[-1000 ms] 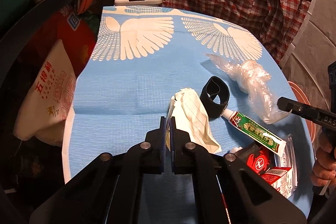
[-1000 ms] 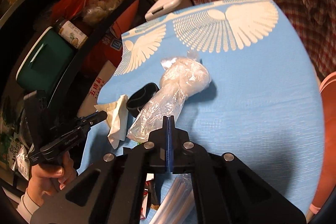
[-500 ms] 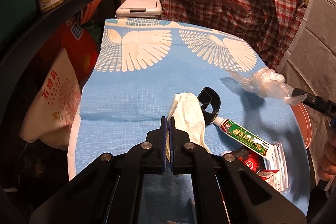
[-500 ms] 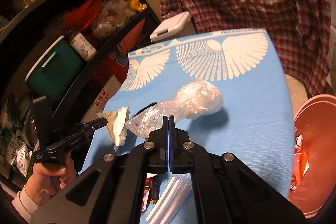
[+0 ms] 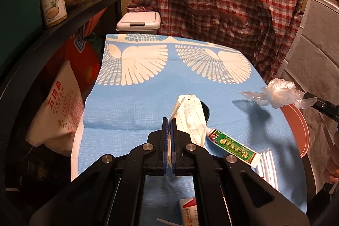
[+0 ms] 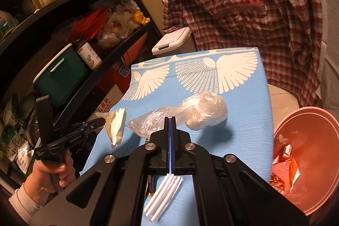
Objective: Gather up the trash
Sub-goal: 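Lift the tissue with the left tool while the right tool carries the plastic wrap toward the bucket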
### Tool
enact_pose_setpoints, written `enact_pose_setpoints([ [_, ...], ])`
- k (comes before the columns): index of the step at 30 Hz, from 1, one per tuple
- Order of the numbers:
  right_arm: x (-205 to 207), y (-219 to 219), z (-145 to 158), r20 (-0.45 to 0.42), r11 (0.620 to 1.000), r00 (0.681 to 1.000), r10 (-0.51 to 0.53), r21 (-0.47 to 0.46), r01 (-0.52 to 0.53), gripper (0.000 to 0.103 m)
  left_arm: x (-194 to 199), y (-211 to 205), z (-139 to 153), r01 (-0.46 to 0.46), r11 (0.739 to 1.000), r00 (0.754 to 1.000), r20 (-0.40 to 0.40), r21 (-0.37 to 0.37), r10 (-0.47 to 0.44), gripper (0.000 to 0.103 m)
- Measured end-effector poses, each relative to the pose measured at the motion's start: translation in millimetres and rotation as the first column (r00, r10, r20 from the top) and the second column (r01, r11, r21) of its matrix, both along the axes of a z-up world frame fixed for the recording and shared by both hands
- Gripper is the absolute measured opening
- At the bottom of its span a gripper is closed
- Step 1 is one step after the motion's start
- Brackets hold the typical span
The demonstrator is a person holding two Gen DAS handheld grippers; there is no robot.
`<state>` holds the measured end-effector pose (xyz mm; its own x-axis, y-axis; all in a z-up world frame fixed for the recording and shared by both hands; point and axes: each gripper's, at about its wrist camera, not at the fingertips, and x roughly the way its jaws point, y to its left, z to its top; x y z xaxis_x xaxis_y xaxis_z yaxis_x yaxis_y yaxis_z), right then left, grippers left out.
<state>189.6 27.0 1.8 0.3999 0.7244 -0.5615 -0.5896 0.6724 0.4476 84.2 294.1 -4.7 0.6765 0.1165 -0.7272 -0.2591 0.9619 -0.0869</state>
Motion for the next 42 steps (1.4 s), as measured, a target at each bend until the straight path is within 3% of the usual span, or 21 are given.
enact_pose_setpoints([
  [24, -21, -78, 33, 0.084, 0.995, 0.992, -0.097, 0.01, 0.096, 0.0, -3, -65, 30, 0.055, 0.998, 0.995, 0.08, 0.013, -0.056, 0.002],
  [42, -25, -130, 47, 0.098, 0.982, 0.977, -0.19, 0.026, 0.189, 0.0, 11, -121, 44, 0.13, 0.991, 0.986, 0.108, 0.01, -0.131, 0.002],
])
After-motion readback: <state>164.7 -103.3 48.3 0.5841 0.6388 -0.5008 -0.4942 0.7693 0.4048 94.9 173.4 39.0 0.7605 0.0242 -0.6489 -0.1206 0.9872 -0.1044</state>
